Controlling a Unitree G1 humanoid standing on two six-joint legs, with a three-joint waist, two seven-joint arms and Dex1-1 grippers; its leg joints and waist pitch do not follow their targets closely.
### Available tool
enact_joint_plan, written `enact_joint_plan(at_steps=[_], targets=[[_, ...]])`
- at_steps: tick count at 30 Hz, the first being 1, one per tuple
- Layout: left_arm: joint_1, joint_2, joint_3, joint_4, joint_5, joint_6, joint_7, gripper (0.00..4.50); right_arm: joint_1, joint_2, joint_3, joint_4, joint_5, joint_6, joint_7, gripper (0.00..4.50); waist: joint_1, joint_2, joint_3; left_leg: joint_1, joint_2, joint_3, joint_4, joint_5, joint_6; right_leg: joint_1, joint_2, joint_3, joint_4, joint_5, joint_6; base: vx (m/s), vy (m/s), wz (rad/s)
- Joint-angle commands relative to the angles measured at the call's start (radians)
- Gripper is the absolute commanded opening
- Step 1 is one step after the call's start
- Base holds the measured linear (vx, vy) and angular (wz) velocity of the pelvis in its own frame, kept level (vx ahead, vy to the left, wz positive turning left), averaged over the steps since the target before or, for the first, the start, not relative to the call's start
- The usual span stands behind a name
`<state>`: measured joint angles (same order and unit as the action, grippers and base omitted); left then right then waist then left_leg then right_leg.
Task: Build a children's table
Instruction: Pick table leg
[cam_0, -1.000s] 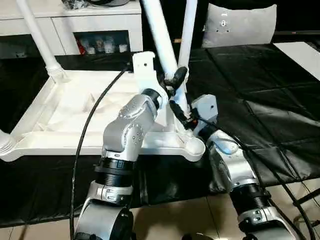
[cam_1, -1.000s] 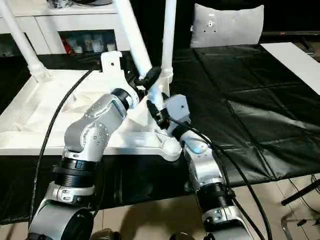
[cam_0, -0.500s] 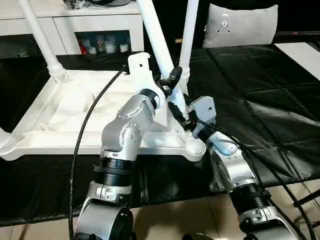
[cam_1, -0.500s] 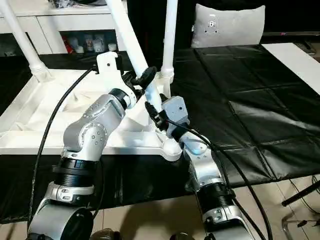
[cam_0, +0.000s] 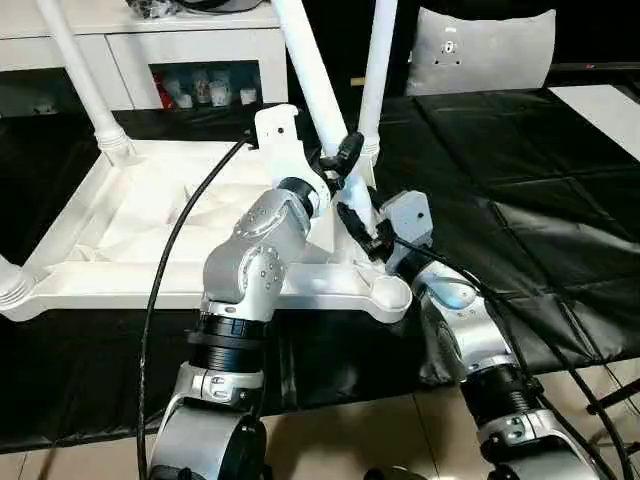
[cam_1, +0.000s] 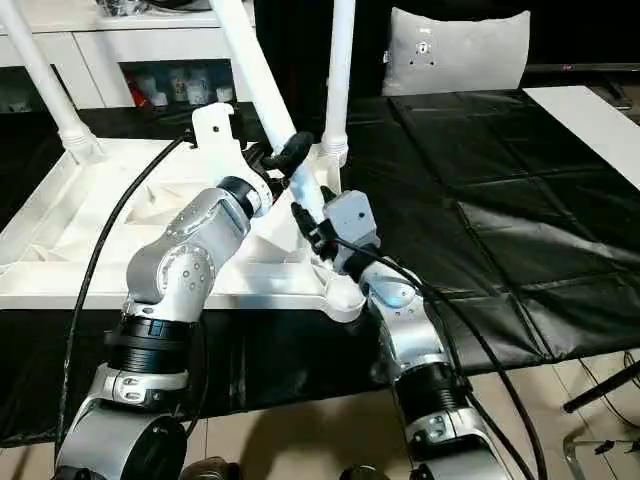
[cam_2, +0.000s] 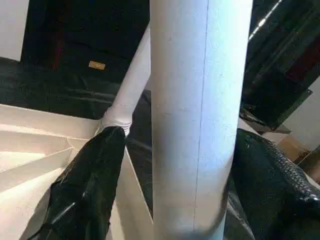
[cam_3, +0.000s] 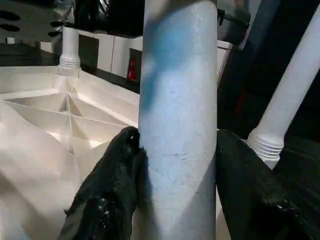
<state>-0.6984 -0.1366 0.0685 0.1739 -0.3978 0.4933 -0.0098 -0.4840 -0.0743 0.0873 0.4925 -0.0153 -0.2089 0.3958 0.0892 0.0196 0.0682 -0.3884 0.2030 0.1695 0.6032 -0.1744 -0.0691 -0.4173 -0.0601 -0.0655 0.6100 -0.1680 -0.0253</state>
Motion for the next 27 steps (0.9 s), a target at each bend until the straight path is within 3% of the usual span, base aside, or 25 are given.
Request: enact_joint_plan(at_steps=[1, 3, 4, 8, 16, 17, 19, 20, 21, 27], targets=[[0.009, -0.065, 0.005, 0.008, -0.005, -0.013, 0.013, 3.32, -0.026, -0.006, 0.007, 0.006, -0.006, -0.014, 0.0, 1.86, 0.0, -0.015, -0.081, 0.009, 0.012, 0.0, -0.057, -0.141, 0.071, 0.063, -0.062, 0.038, -0.074, -0.21, -0.142, 0.0, 0.0, 0.0], [0.009, -0.066, 0.008, 0.009, -0.008, -0.013, 0.015, 3.32, -0.027, -0.008, 0.011, 0.007, -0.01, -0.015, 0.002, 1.86, 0.001, -0.015, -0.081, 0.008, 0.013, 0.0, -0.057, -0.136, 0.07, 0.064, -0.063, 0.038, -0.073, -0.205, -0.142, 0.0, 0.0, 0.0], [0.009, -0.068, 0.01, 0.01, -0.011, -0.013, 0.016, 3.32, -0.027, -0.01, 0.013, 0.007, -0.013, -0.017, 0.001, 1.86, 0.001, -0.007, -0.08, 0.009, 0.013, -0.001, -0.057, -0.138, 0.069, 0.062, -0.063, 0.038, -0.073, -0.205, -0.144, 0.0, 0.0, 0.0], [0.007, -0.064, 0.017, 0.015, -0.012, -0.021, 0.018, 3.32, -0.026, -0.011, 0.012, 0.009, -0.016, -0.02, -0.003, 1.86, -0.001, -0.015, -0.079, 0.008, 0.012, 0.0, -0.058, -0.149, 0.067, 0.063, -0.062, 0.037, -0.077, -0.215, -0.14, 0.0, 0.0, 0.0], [0.01, -0.048, 0.004, 0.012, -0.003, -0.028, 0.011, 3.32, -0.028, -0.014, 0.02, 0.011, -0.022, -0.02, -0.002, 1.86, 0.0, -0.013, -0.08, 0.009, 0.013, -0.001, -0.058, -0.146, 0.069, 0.063, -0.063, 0.038, -0.075, -0.209, -0.144, 0.0, 0.0, 0.0], [0.007, -0.027, -0.014, 0.013, 0.018, -0.034, -0.008, 3.32, -0.029, -0.018, 0.02, 0.008, -0.012, -0.022, 0.015, 1.86, 0.002, -0.009, -0.081, 0.009, 0.013, -0.002, -0.058, -0.145, 0.068, 0.064, -0.063, 0.037, -0.074, -0.207, -0.145, 0.0, 0.0, 0.0], [0.002, -0.004, -0.034, 0.015, 0.039, -0.043, -0.027, 3.32, -0.031, -0.022, 0.017, 0.01, -0.006, -0.024, 0.024, 1.86, 0.001, -0.011, -0.08, 0.01, 0.014, -0.002, -0.058, -0.152, 0.07, 0.062, -0.063, 0.037, -0.076, -0.214, -0.141, 0.0, 0.0, 0.0], [0.0, 0.012, -0.046, 0.013, 0.053, -0.05, -0.041, 3.32, -0.034, -0.024, 0.014, 0.013, -0.004, -0.026, 0.027, 1.86, 0.001, -0.019, -0.081, 0.008, 0.014, -0.001, -0.058, -0.151, 0.072, 0.064, -0.063, 0.038, -0.077, -0.213, -0.139, 0.0, 0.0, 0.0], [-0.002, 0.035, -0.063, 0.012, 0.073, -0.064, -0.059, 3.32, -0.039, -0.026, 0.01, 0.019, -0.002, -0.029, 0.029, 1.86, 0.003, -0.012, -0.082, 0.009, 0.015, -0.003, -0.059, -0.145, 0.069, 0.063, -0.065, 0.037, -0.074, -0.212, -0.141, 0.0, 0.0, 0.0], [0.0, 0.083, -0.122, 0.015, 0.134, -0.096, -0.097, 2.94, -0.048, -0.031, 0.01, 0.025, -0.003, -0.034, 0.031, 1.86, 0.001, -0.012, -0.083, 0.01, 0.016, -0.003, -0.058, -0.13, 0.067, 0.064, -0.065, 0.039, -0.068, -0.179, -0.151, 0.0, 0.0, 0.0]])
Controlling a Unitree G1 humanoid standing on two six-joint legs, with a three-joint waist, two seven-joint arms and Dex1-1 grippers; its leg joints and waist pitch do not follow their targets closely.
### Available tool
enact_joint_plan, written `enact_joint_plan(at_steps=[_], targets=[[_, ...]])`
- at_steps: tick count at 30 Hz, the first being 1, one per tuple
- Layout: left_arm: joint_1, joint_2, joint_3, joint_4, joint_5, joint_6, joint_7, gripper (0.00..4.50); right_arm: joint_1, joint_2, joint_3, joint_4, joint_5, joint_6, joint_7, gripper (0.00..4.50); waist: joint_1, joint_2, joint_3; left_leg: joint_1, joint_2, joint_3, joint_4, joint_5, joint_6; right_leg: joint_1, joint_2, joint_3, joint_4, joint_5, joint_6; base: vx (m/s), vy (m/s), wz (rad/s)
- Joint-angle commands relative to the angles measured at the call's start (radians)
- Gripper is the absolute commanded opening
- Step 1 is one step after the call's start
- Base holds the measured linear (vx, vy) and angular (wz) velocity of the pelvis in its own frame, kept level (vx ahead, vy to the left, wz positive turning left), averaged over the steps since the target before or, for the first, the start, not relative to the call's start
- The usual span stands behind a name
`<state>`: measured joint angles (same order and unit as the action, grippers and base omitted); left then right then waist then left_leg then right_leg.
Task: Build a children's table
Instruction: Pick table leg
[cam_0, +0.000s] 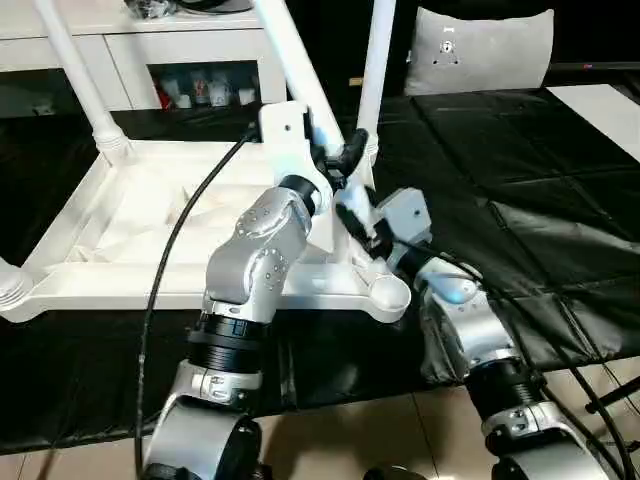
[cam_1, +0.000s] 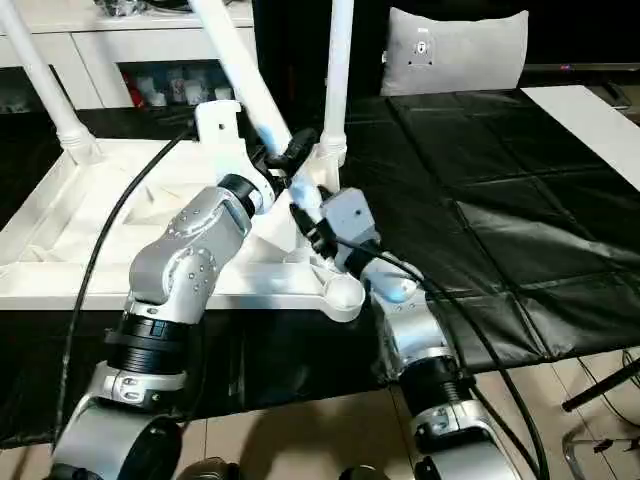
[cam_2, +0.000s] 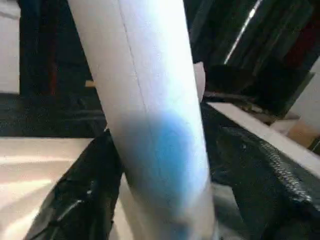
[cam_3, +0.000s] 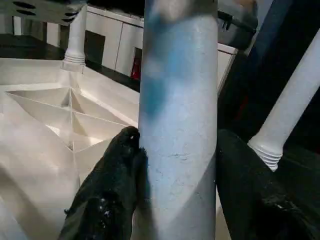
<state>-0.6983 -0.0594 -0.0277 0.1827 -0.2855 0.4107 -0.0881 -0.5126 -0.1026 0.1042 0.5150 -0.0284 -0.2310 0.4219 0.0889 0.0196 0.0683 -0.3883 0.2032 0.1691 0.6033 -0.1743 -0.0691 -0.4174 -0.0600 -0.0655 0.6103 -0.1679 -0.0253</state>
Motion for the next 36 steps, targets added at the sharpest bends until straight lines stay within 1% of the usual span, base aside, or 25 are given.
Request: enact_joint_plan(at_steps=[1, 4, 5, 6, 8, 9, 10, 12, 13, 14, 16, 19, 22, 25, 26, 27, 29, 32, 33, 36], targets=[[0.0, 0.011, -0.038, 0.008, 0.036, -0.02, -0.026, 2.85, -0.021, -0.004, -0.007, 0.004, 0.011, -0.012, 0.006, 1.86, 0.001, -0.011, -0.082, 0.01, 0.015, -0.001, -0.058, -0.132, 0.068, 0.063, -0.065, 0.04, -0.069, -0.175, -0.155, 0.0, 0.0, 0.0], [0.002, 0.017, -0.054, 0.01, 0.055, -0.033, -0.037, 2.51, -0.022, -0.005, -0.008, 0.007, 0.012, -0.015, 0.008, 1.86, 0.001, -0.011, -0.083, 0.01, 0.016, -0.002, -0.059, -0.137, 0.065, 0.064, -0.065, 0.04, -0.07, -0.179, -0.158, 0.0, 0.0, 0.0], [0.003, 0.017, -0.054, 0.01, 0.056, -0.033, -0.037, 2.51, -0.023, -0.005, -0.008, 0.007, 0.012, -0.015, 0.008, 1.86, 0.002, -0.011, -0.082, 0.011, 0.016, -0.001, -0.058, -0.138, 0.063, 0.064, -0.066, 0.04, -0.07, -0.18, -0.16, 0.0, 0.0, 0.0], [0.004, 0.013, -0.05, 0.012, 0.055, -0.037, -0.041, 2.4, -0.024, -0.006, -0.007, 0.011, 0.013, -0.02, 0.009, 1.86, 0.003, -0.009, -0.083, 0.012, 0.016, -0.001, -0.058, -0.141, 0.063, 0.063, -0.067, 0.04, -0.07, -0.18, -0.165, 0.0, 0.0, 0.0], [0.005, 0.006, -0.039, 0.016, 0.04, -0.043, -0.051, 2.32, -0.025, -0.007, -0.007, 0.012, 0.015, -0.024, 0.011, 1.86, 0.003, -0.011, -0.082, 0.01, 0.015, -0.001, -0.058, -0.141, 0.063, 0.065, -0.066, 0.04, -0.069, -0.174, -0.166, 0.0, 0.0, 0.0], [0.003, 0.013, -0.032, 0.026, 0.026, -0.062, -0.083, 2.26, -0.024, -0.009, -0.008, 0.012, 0.02, -0.03, 0.017, 1.86, 0.002, -0.011, -0.083, 0.01, 0.015, -0.001, -0.058, -0.14, 0.064, 0.065, -0.066, 0.04, -0.068, -0.171, -0.168, 0.0, 0.0, 0.0], [0.002, 0.016, -0.033, 0.027, 0.027, -0.066, -0.09, 2.22, -0.024, -0.009, -0.008, 0.012, 0.021, -0.03, 0.019, 1.86, 0.002, -0.014, -0.084, 0.01, 0.014, 0.0, -0.057, -0.137, 0.066, 0.066, -0.066, 0.04, -0.069, -0.173, -0.166, 0.0, 0.0, 0.0], [-0.004, 0.064, -0.058, 0.046, 0.053, -0.103, -0.161, 2.11, -0.023, -0.013, -0.009, 0.015, 0.028, -0.035, 0.032, 1.86, 0.004, -0.013, -0.083, 0.009, 0.013, -0.001, -0.058, -0.136, 0.069, 0.065, -0.066, 0.04, -0.071, -0.181, -0.162, 0.0, 0.0, 0.0], [-0.005, 0.074, -0.064, 0.051, 0.06, -0.109, -0.173, 2.11, -0.023, -0.014, -0.01, 0.017, 0.029, -0.036, 0.034, 1.86, 0.003, -0.01, -0.084, 0.01, 0.015, -0.001, -0.059, -0.141, 0.066, 0.064, -0.066, 0.04, -0.069, -0.186, -0.16, 0.0, 0.0, 0.0], [-0.005, 0.079, -0.066, 0.055, 0.063, -0.112, -0.18, 2.03, -0.023, -0.015, -0.01, 0.018, 0.03, -0.037, 0.035, 1.86, 0.002, -0.01, -0.084, 0.011, 0.016, -0.001, -0.059, -0.139, 0.063, 0.065, -0.066, 0.041, -0.068, -0.179, -0.163, 0.0, 0.0, 0.0], [-0.006, 0.092, -0.069, 0.064, 0.075, -0.115, -0.19, 2.02, -0.025, -0.017, -0.007, 0.021, 0.033, -0.04, 0.037, 1.86, 0.002, -0.01, -0.084, 0.011, 0.016, -0.001, -0.059, -0.136, 0.061, 0.065, -0.067, 0.041, -0.066, -0.169, -0.17, 0.0, 0.0, 0.0], [-0.004, 0.118, -0.092, 0.078, 0.11, -0.128, -0.201, 1.97, -0.027, -0.019, -0.003, 0.024, 0.036, -0.047, 0.047, 1.86, 0.001, -0.009, -0.084, 0.011, 0.017, -0.001, -0.059, -0.136, 0.061, 0.065, -0.067, 0.041, -0.065, -0.163, -0.175, 0.0, 0.0, 0.0], [0.002, 0.119, -0.1, 0.079, 0.115, -0.14, -0.209, 1.96, -0.027, -0.021, 0.002, 0.024, 0.032, -0.052, 0.052, 1.86, 0.002, -0.009, -0.085, 0.011, 0.017, -0.001, -0.059, -0.133, 0.058, 0.067, -0.068, 0.041, -0.063, -0.158, -0.177, 0.0, 0.0, 0.0], [0.004, 0.1, -0.084, 0.077, 0.08, -0.13, -0.218, 1.95, -0.027, -0.023, 0.005, 0.025, 0.031, -0.054, 0.052, 1.86, 0.002, -0.01, -0.085, 0.011, 0.017, 0.0, -0.058, -0.13, 0.059, 0.067, -0.068, 0.042, -0.063, -0.15, -0.183, 0.0, 0.0, 0.0], [0.004, 0.1, -0.084, 0.077, 0.08, -0.13, -0.218, 1.95, -0.027, -0.023, 0.005, 0.025, 0.031, -0.054, 0.052, 1.86, 0.003, -0.01, -0.085, 0.011, 0.016, 0.0, -0.058, -0.129, 0.058, 0.067, -0.068, 0.042, -0.063, -0.15, -0.184, 0.0, 0.0, 0.0], [0.007, 0.073, -0.056, 0.065, 0.031, -0.098, -0.221, 1.93, -0.027, -0.024, 0.006, 0.027, 0.029, -0.056, 0.051, 1.86, 0.002, -0.01, -0.085, 0.011, 0.016, 0.001, -0.058, -0.129, 0.059, 0.067, -0.067, 0.042, -0.063, -0.147, -0.186, 0.0, 0.0, 0.0], [0.007, 0.041, -0.015, 0.052, -0.041, -0.05, -0.215, 1.91, -0.029, -0.026, 0.007, 0.031, 0.022, -0.059, 0.047, 1.86, 0.003, -0.011, -0.084, 0.012, 0.016, 0.002, -0.057, -0.129, 0.057, 0.067, -0.068, 0.042, -0.061, -0.147, -0.194, 0.0, 0.0, 0.0], [-0.001, -0.015, 0.062, 0.043, -0.151, -0.003, -0.179, 1.86, -0.034, -0.028, 0.009, 0.036, 0.017, -0.056, 0.042, 1.86, 0.005, -0.012, -0.085, 0.011, 0.013, 0.003, -0.055, -0.131, 0.06, 0.068, -0.067, 0.04, -0.062, -0.148, -0.2, 0.0, 0.0, 0.0], [-0.006, -0.036, 0.093, 0.043, -0.188, 0.011, -0.156, 1.85, -0.036, -0.029, 0.01, 0.037, 0.014, -0.055, 0.039, 1.86, 0.004, -0.014, -0.085, 0.011, 0.013, 0.003, -0.053, -0.134, 0.066, 0.069, -0.066, 0.04, -0.063, -0.151, -0.202, 0.0, 0.0, 0.0], [-0.018, -0.06, 0.137, 0.051, -0.227, 0.028, -0.121, 1.81, -0.042, -0.025, 0.002, 0.04, 0.025, -0.045, 0.038, 1.86, 0.003, -0.015, -0.084, 0.01, 0.012, 0.002, -0.053, -0.137, 0.079, 0.068, -0.064, 0.038, -0.067, -0.174, -0.189, 0.0, 0.0, 0.0]])
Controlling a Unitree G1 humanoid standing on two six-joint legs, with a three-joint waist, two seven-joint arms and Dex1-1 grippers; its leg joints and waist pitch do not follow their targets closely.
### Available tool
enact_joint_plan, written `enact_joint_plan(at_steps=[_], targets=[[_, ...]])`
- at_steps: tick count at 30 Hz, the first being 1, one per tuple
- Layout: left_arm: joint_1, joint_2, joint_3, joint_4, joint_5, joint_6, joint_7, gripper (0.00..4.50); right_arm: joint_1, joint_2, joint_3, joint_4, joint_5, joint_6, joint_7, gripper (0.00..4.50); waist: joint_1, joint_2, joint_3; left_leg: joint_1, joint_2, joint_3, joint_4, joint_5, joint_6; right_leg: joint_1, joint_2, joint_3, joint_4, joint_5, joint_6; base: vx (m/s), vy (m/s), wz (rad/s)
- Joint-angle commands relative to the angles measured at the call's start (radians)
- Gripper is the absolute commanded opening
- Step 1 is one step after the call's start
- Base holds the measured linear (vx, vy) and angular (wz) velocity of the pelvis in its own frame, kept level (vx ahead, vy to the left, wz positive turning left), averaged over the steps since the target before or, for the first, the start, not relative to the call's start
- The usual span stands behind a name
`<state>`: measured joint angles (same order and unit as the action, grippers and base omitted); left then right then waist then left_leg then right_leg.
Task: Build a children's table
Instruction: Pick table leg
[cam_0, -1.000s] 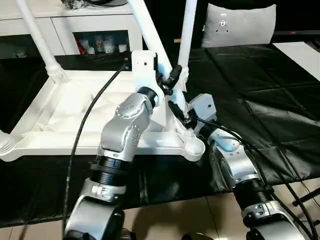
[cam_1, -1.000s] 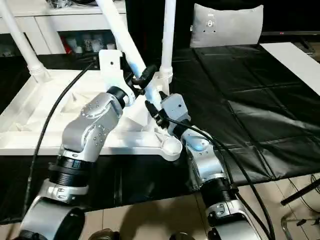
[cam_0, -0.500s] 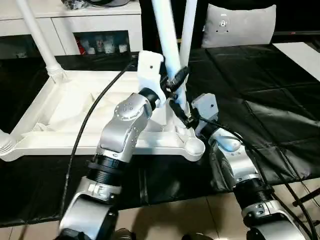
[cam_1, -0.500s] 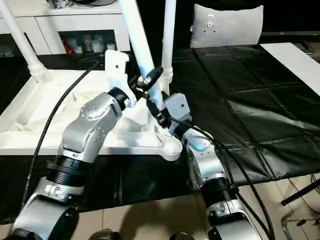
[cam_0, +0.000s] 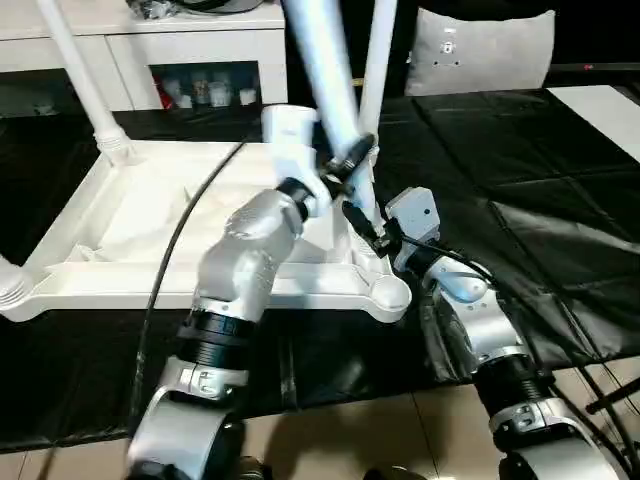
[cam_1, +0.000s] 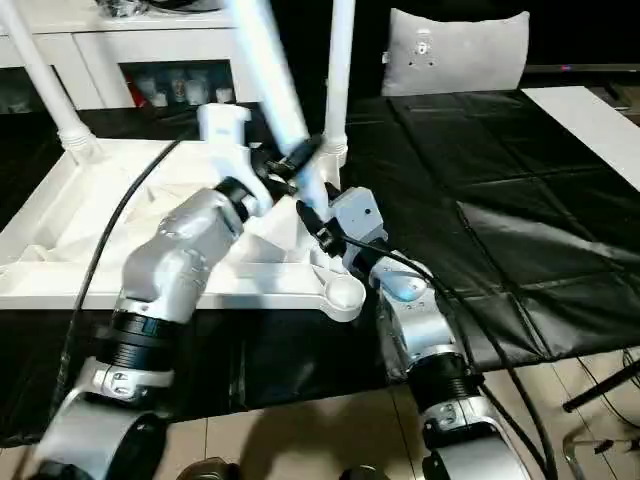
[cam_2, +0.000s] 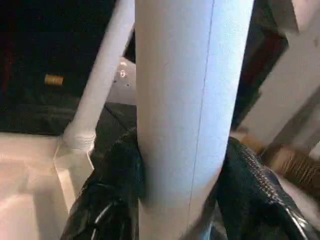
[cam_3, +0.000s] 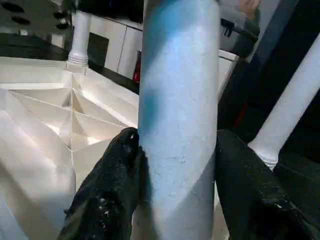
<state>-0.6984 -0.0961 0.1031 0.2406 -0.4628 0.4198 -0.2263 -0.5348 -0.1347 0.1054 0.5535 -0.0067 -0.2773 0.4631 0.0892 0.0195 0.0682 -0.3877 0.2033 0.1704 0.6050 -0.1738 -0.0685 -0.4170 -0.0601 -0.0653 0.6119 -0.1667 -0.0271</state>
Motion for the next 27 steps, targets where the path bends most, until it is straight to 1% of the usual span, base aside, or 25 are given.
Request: enact_joint_plan(at_steps=[1, 2, 3, 4, 5, 6, 8, 9, 10, 11, 12, 13, 14, 15, 16, 18, 19, 20, 22, 23, 24, 25, 27], targets=[[-0.021, -0.018, 0.005, 0.001, -0.03, 0.016, 0.024, 1.81, -0.022, 0.008, -0.001, -0.001, 0.01, 0.005, 0.003, 1.86, 0.003, -0.015, -0.084, 0.009, 0.012, 0.001, -0.056, -0.139, 0.08, 0.067, -0.064, 0.038, -0.071, -0.189, -0.18, 0.0, 0.0, 0.0], [-0.021, -0.017, 0.006, 0.002, -0.026, 0.017, 0.025, 1.81, -0.022, 0.008, -0.001, -0.001, 0.011, 0.006, 0.004, 1.86, 0.003, -0.015, -0.084, 0.009, 0.012, 0.001, -0.056, -0.139, 0.08, 0.067, -0.064, 0.038, -0.071, -0.189, -0.18, 0.0, 0.0, 0.0], [-0.024, -0.015, 0.012, 0.009, -0.012, 0.016, 0.035, 1.81, -0.024, 0.007, 0.002, -0.003, 0.021, 0.01, 0.023, 2.4, 0.003, -0.014, -0.084, 0.011, 0.014, 0.0, -0.056, -0.142, 0.08, 0.066, -0.064, 0.037, -0.071, -0.199, -0.171, 0.0, 0.0, 0.0], [-0.025, -0.015, 0.019, 0.011, -0.012, 0.017, 0.043, 1.81, -0.024, 0.006, 0.004, -0.004, 0.02, 0.009, 0.027, 2.54, 0.003, -0.013, -0.084, 0.01, 0.015, -0.001, -0.057, -0.141, 0.08, 0.065, -0.063, 0.038, -0.07, -0.193, -0.17, 0.0, 0.0, 0.0], [-0.026, -0.015, 0.021, 0.011, -0.012, 0.017, 0.044, 1.81, -0.024, 0.006, 0.004, -0.006, 0.025, 0.013, 0.034, 2.54, 0.002, -0.014, -0.084, 0.01, 0.015, 0.0, -0.057, -0.142, 0.08, 0.064, -0.063, 0.038, -0.072, -0.193, -0.171, 0.0, 0.0, 0.0], [-0.028, -0.012, 0.027, 0.013, -0.011, 0.019, 0.05, 1.8, -0.021, 0.008, 0.005, -0.016, 0.044, 0.031, 0.061, 2.71, 0.003, -0.014, -0.084, 0.01, 0.014, 0.0, -0.056, -0.142, 0.082, 0.066, -0.063, 0.038, -0.071, -0.189, -0.173, 0.0, 0.0, 0.0], [-0.031, -0.008, 0.033, 0.014, -0.009, 0.021, 0.054, 1.8, -0.019, 0.008, 0.005, -0.028, 0.057, 0.045, 0.08, 2.89, 0.004, -0.014, -0.084, 0.01, 0.014, -0.001, -0.057, -0.138, 0.086, 0.067, -0.063, 0.037, -0.07, -0.183, -0.173, 0.0, 0.0, 0.0], [-0.041, 0.016, 0.049, 0.019, -0.006, 0.024, 0.061, 1.8, -0.006, -0.001, 0.005, -0.081, 0.118, 0.124, 0.163, 2.93, 0.005, -0.013, -0.086, 0.01, 0.013, -0.001, -0.056, -0.135, 0.091, 0.069, -0.062, 0.037, -0.068, -0.17, -0.175, 0.0, 0.0, 0.0], [-0.043, 0.021, 0.052, 0.02, -0.006, 0.025, 0.061, 1.8, -0.004, 0.001, -0.002, -0.095, 0.147, 0.14, 0.182, 3.01, 0.006, -0.014, -0.085, 0.009, 0.014, -0.002, -0.056, -0.131, 0.097, 0.07, -0.063, 0.038, -0.068, -0.163, -0.174, 0.0, 0.0, 0.0], [-0.047, 0.027, 0.055, 0.021, -0.007, 0.025, 0.061, 1.8, 0.0, 0.005, -0.013, -0.115, 0.188, 0.162, 0.209, 3.13, 0.005, -0.014, -0.084, 0.009, 0.013, -0.002, -0.057, -0.134, 0.102, 0.071, -0.062, 0.038, -0.069, -0.164, -0.172, 0.0, 0.0, 0.0], [-0.05, 0.034, 0.059, 0.023, -0.008, 0.026, 0.06, 1.8, 0.005, 0.01, -0.027, -0.137, 0.236, 0.185, 0.238, 3.13, 0.007, -0.013, -0.086, 0.009, 0.015, -0.003, -0.057, -0.134, 0.105, 0.071, -0.064, 0.038, -0.069, -0.164, -0.17, 0.0, 0.0, 0.0], [-0.054, 0.047, 0.061, 0.024, -0.011, 0.034, 0.054, 1.8, 0.004, 0.0, -0.044, -0.164, 0.275, 0.222, 0.254, 3.26, 0.007, -0.013, -0.086, 0.009, 0.017, -0.004, -0.057, -0.131, 0.104, 0.069, -0.065, 0.037, -0.067, -0.163, -0.171, 0.0, 0.0, 0.0], [-0.056, 0.059, 0.059, 0.021, -0.014, 0.048, 0.041, 1.8, 0.006, -0.012, -0.06, -0.195, 0.321, 0.271, 0.277, 3.34, 0.006, -0.017, -0.087, 0.01, 0.016, -0.004, -0.057, -0.123, 0.106, 0.071, -0.063, 0.037, -0.067, -0.158, -0.171, 0.0, 0.0, 0.0], [-0.056, 0.066, 0.057, 0.019, -0.016, 0.058, 0.033, 1.8, 0.008, -0.021, -0.068, -0.213, 0.343, 0.302, 0.289, 3.41, 0.007, -0.013, -0.086, 0.011, 0.019, -0.004, -0.058, -0.121, 0.102, 0.067, -0.064, 0.037, -0.067, -0.162, -0.175, 0.0, 0.0, 0.0], [-0.053, 0.081, 0.045, 0.009, -0.019, 0.082, 0.005, 1.8, 0.006, -0.036, -0.087, -0.235, 0.376, 0.345, 0.298, 3.51, 0.009, -0.015, -0.085, 0.012, 0.016, -0.003, -0.058, -0.119, 0.097, 0.069, -0.063, 0.037, -0.068, -0.171, -0.175, 0.0, 0.0, 0.0], [-0.049, 0.108, 0.031, -0.01, -0.036, 0.127, -0.047, 1.8, -0.003, -0.071, -0.144, -0.279, 0.474, 0.507, 0.298, 3.58, 0.015, -0.012, -0.085, 0.016, 0.016, -0.003, -0.058, -0.111, 0.095, 0.067, -0.063, 0.039, -0.068, -0.183, -0.175, 0.0, 0.0, 0.0], [-0.047, 0.112, 0.034, -0.014, -0.046, 0.138, -0.056, 1.8, -0.008, -0.081, -0.16, -0.281, 0.494, 0.547, 0.293, 3.72, 0.015, -0.013, -0.084, 0.016, 0.016, -0.002, -0.058, -0.112, 0.091, 0.066, -0.062, 0.04, -0.069, -0.187, -0.173, 0.0, 0.0, 0.0], [-0.047, 0.116, 0.035, -0.016, -0.053, 0.145, -0.06, 1.8, -0.01, -0.088, -0.171, -0.285, 0.504, 0.575, 0.292, 3.82, 0.02, -0.013, -0.085, 0.016, 0.016, -0.002, -0.057, -0.109, 0.08, 0.065, -0.063, 0.039, -0.069, -0.194, -0.173, 0.0, 0.0, 0.0], [-0.045, 0.131, 0.029, -0.023, -0.063, 0.163, -0.083, 1.8, -0.018, -0.116, -0.201, -0.279, 0.541, 0.644, 0.299, 3.92, 0.026, -0.013, -0.087, 0.014, 0.016, -0.001, -0.057, -0.112, 0.062, 0.065, -0.066, 0.038, -0.07, -0.205, -0.169, 0.0, 0.0, 0.0], [-0.044, 0.144, 0.024, -0.031, -0.071, 0.179, -0.102, 1.8, -0.024, -0.149, -0.223, -0.268, 0.569, 0.699, 0.313, 4.01, 0.026, -0.014, -0.086, 0.015, 0.014, -0.001, -0.057, -0.112, 0.061, 0.067, -0.065, 0.038, -0.071, -0.208, -0.168, 0.0, 0.0, 0.0], [-0.044, 0.144, 0.024, -0.031, -0.071, 0.179, -0.102, 1.8, -0.024, -0.149, -0.223, -0.268, 0.569, 0.699, 0.313, 4.01, 0.03, -0.013, -0.087, 0.015, 0.016, -0.001, -0.057, -0.108, 0.059, 0.066, -0.067, 0.038, -0.07, -0.205, -0.167, 0.0, 0.0, 0.0], [-0.042, 0.152, 0.019, -0.034, -0.072, 0.187, -0.112, 1.8, -0.025, -0.164, -0.231, -0.263, 0.582, 0.725, 0.317, 4.26, 0.032, -0.014, -0.087, 0.013, 0.015, -0.001, -0.056, -0.101, 0.057, 0.067, -0.067, 0.038, -0.069, -0.202, -0.163, 0.0, 0.0, 0.0], [-0.042, 0.166, 0.014, -0.042, -0.072, 0.206, -0.134, 1.8, -0.02, -0.204, -0.241, -0.279, 0.612, 0.784, 0.342, 4.37, 0.033, -0.018, -0.087, 0.011, 0.013, 0.0, -0.055, -0.095, 0.055, 0.069, -0.067, 0.037, -0.07, -0.203, -0.158, 0.0, 0.0, 0.0]])
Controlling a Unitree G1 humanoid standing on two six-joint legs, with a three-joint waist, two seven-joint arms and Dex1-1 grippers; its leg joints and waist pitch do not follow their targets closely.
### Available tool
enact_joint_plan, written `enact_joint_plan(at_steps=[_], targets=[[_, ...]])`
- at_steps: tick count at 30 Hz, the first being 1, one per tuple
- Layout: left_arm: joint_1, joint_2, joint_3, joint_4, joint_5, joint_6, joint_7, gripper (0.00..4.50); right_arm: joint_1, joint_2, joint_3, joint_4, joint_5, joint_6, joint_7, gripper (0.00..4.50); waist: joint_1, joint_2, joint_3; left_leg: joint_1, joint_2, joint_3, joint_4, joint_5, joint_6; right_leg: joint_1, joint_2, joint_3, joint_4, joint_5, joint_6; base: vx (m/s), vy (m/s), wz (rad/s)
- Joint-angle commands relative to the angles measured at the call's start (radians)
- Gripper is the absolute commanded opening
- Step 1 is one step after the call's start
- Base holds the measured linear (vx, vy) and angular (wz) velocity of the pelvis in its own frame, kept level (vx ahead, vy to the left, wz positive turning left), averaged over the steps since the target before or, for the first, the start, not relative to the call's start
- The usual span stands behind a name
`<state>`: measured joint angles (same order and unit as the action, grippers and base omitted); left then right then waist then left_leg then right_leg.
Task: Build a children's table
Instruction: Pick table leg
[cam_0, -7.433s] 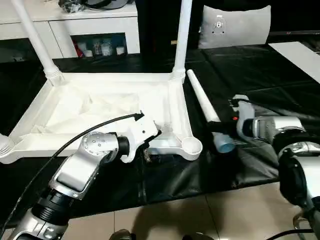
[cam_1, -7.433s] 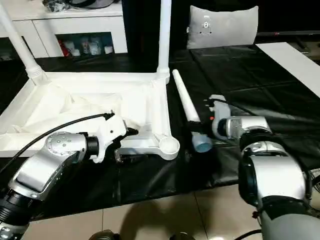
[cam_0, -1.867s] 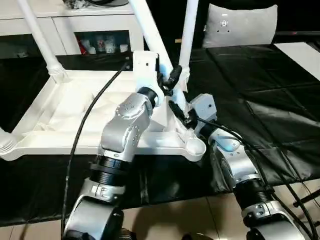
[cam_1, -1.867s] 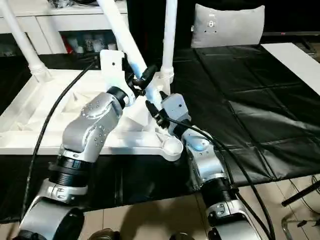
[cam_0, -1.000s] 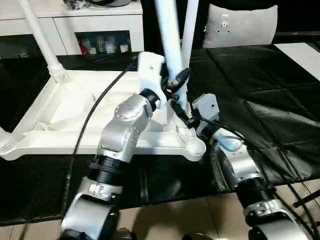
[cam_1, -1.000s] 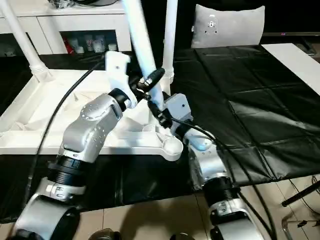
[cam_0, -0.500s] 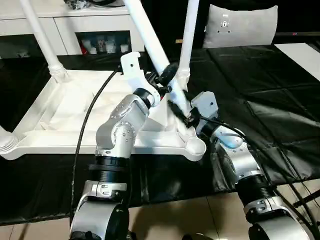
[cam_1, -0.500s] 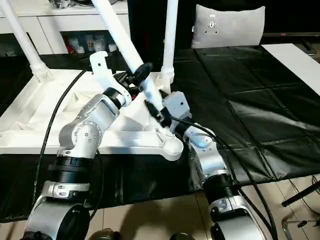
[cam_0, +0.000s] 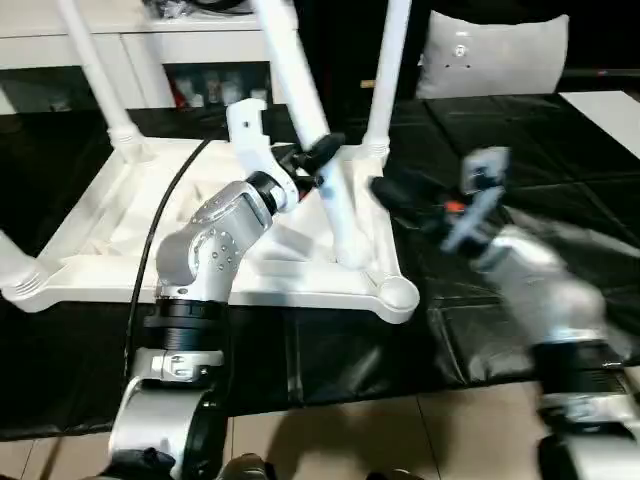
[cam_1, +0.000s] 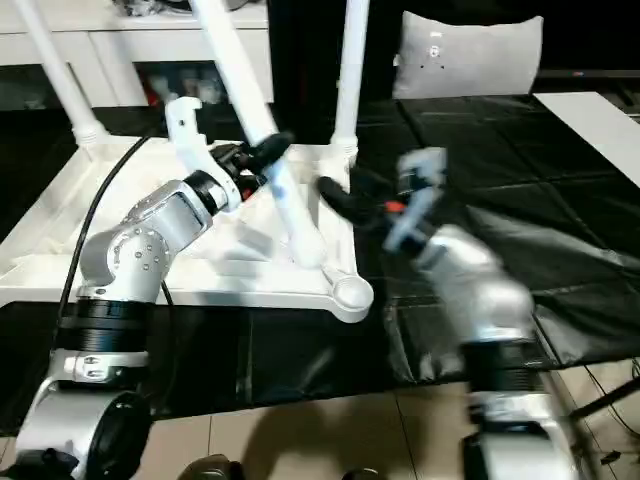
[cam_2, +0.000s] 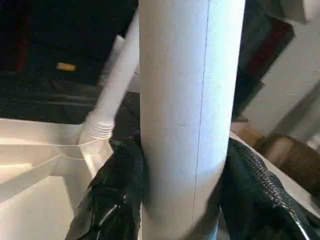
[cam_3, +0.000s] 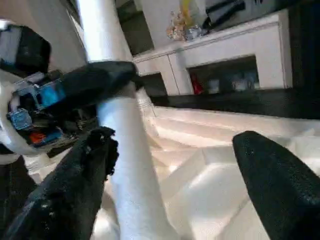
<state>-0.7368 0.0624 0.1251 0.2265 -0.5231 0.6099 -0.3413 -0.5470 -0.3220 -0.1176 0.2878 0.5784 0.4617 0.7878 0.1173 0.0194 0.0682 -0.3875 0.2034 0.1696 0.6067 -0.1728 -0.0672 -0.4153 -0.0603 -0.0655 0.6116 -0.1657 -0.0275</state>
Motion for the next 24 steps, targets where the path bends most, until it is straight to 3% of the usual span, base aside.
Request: enact_joint_plan(at_steps=[1, 6, 14, 15, 18, 24], targets=[[-0.004, 0.01, -0.007, -0.029, -0.012, 0.02, -0.022, 1.8, -0.006, -0.024, -0.018, -0.02, 0.032, 0.06, 0.021, 4.44, 0.005, -0.017, -0.087, 0.012, 0.013, 0.0, -0.057, -0.097, 0.054, 0.067, -0.067, 0.038, -0.07, -0.209, -0.156, 0.0, 0.0, 0.0], [-0.01, 0.03, -0.012, -0.041, -0.04, 0.055, -0.075, 1.8, 0.013, -0.086, 0.015, -0.081, 0.044, 0.142, 0.098, 4.5, 0.007, -0.02, -0.088, 0.008, 0.012, 0.001, -0.055, -0.083, 0.056, 0.068, -0.068, 0.037, -0.07, -0.219, -0.143, 0.0, 0.0, 0.0], [0.013, 0.061, -0.079, -0.129, -0.086, 0.09, -0.227, 1.8, 0.026, -0.136, 0.097, -0.1, 0.014, 0.163, 0.194, 4.5, 0.012, -0.019, -0.086, 0.009, 0.015, 0.002, -0.055, -0.094, 0.051, 0.063, -0.068, 0.036, -0.073, -0.244, -0.151, 0.0, 0.0, 0.0], [0.02, 0.063, -0.086, -0.157, -0.11, 0.099, -0.261, 1.8, 0.026, -0.134, 0.102, -0.105, 0.019, 0.173, 0.207, 4.2, 0.012, -0.02, -0.085, 0.01, 0.015, 0.001, -0.056, -0.098, 0.05, 0.063, -0.069, 0.036, -0.074, -0.251, -0.15, 0.0, 0.0, 0.0], [0.039, 0.076, -0.115, -0.226, -0.16, 0.128, -0.342, 1.8, 0.031, -0.136, 0.122, -0.13, 0.045, 0.206, 0.255, 4.07, 0.016, -0.019, -0.085, 0.01, 0.018, 0.001, -0.057, -0.098, 0.048, 0.062, -0.068, 0.037, -0.071, -0.254, -0.153, 0.0, 0.0, 0.0], [0.051, 0.083, -0.137, -0.247, -0.154, 0.133, -0.372, 1.79, 0.074, -0.176, 0.187, -0.198, 0.079, 0.258, 0.366, 3.52, 0.024, -0.017, -0.083, 0.013, 0.019, 0.0, -0.058, -0.113, 0.042, 0.061, -0.066, 0.039, -0.075, -0.273, -0.129, 0.0, 0.0, 0.0]])
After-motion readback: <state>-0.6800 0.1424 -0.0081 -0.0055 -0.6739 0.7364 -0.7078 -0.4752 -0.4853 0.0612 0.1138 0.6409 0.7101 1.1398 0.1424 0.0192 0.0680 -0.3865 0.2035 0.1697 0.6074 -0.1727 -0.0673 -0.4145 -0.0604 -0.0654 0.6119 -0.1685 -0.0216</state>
